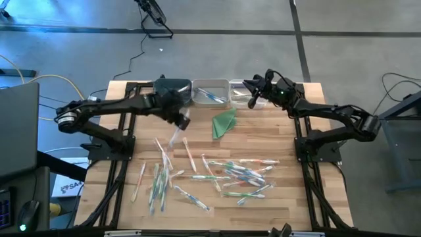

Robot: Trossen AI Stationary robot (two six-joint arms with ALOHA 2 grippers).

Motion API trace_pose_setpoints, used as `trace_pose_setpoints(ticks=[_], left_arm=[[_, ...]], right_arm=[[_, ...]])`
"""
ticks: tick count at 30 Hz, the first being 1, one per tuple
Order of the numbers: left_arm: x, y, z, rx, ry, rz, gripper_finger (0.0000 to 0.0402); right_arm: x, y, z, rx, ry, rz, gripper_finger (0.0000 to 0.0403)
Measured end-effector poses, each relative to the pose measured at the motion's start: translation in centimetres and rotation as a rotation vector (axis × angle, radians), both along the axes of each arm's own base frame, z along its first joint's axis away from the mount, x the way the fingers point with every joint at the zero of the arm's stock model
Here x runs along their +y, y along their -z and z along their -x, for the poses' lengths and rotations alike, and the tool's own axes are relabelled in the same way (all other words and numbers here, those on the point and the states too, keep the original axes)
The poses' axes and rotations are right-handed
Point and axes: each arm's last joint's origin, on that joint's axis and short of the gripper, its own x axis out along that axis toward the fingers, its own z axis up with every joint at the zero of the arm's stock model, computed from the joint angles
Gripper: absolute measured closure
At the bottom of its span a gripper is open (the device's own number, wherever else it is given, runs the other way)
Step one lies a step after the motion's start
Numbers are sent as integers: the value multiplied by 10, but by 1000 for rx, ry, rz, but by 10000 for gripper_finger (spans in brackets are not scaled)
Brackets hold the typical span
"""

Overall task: Pick & Place Toothbrushes
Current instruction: Put the blue toothbrush into the gray bin

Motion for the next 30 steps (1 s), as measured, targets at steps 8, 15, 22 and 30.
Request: trace_pose_setpoints(ticks=[8,15,22,30], left_arm=[[39,-26,-7,-268,53,-344,380],[57,-51,-11,-414,53,-678,380],[60,-63,-16,-486,79,-862,380],[80,-45,-39,-385,93,-839,380]], right_arm=[[-2,0,1,-17,10,-25,369],[-2,0,1,-61,12,-86,369],[-1,0,1,-121,5,-177,369],[12,-3,-7,-79,-46,-106,369]])
